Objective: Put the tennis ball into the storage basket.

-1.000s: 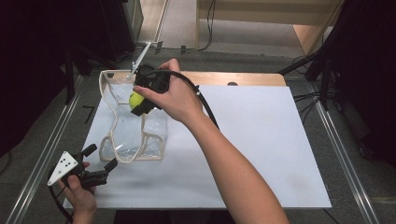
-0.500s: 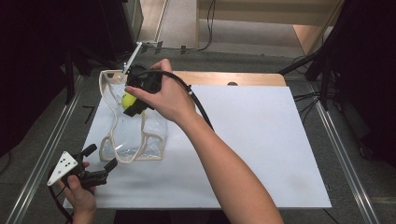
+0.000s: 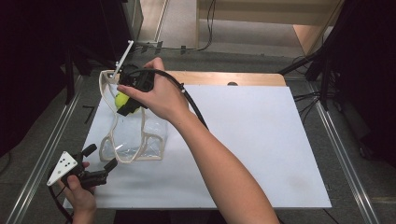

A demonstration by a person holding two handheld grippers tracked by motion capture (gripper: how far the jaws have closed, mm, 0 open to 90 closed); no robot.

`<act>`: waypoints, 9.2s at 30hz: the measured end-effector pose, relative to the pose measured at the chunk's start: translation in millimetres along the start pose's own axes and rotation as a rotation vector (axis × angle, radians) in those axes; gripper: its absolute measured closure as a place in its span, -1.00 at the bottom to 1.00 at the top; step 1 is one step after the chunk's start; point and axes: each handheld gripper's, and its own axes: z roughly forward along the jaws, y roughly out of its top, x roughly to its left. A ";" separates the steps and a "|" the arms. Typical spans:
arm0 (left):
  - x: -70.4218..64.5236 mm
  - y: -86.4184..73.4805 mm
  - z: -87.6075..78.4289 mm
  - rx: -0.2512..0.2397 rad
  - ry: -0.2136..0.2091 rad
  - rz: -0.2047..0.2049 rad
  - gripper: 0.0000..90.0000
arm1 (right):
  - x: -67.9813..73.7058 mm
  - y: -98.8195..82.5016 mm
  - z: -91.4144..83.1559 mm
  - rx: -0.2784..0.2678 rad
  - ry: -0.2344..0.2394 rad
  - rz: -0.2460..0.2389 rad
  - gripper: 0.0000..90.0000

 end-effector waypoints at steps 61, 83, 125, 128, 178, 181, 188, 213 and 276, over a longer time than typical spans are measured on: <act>-0.4 -0.1 0.0 0.002 -0.002 0.000 -1.00 | 0.6 -37.8 -14.2 -0.074 -0.099 0.074 -1.00; -0.4 -0.1 0.1 0.001 -0.001 0.001 -1.00 | 1.9 -79.2 -23.5 -0.092 -0.120 0.114 -1.00; -0.6 -0.2 -0.1 0.005 -0.001 0.003 -1.00 | 9.5 -161.5 1.9 -0.135 -0.148 0.193 -1.00; -0.8 -0.2 0.0 0.006 0.000 0.004 -1.00 | 10.8 -167.4 4.4 -0.140 -0.147 0.195 -1.00; -1.3 -0.3 0.2 0.005 0.001 0.001 -1.00 | 20.2 -251.6 8.0 -0.209 -0.195 0.314 -1.00; -1.3 -0.3 0.3 0.005 0.001 0.001 -1.00 | 20.9 -256.7 6.8 -0.216 -0.201 0.327 -1.00; -1.1 -0.3 0.0 0.006 0.001 0.001 -1.00 | 22.9 -269.5 2.7 -0.227 -0.216 0.342 -1.00; -1.5 -0.4 0.5 0.006 -0.001 0.005 -1.00 | 33.6 -325.5 -18.9 -0.284 -0.282 0.433 -1.00; -3.5 -0.6 1.9 0.026 0.005 0.026 -1.00 | 82.5 -456.8 -69.3 -0.438 -0.438 0.655 -1.00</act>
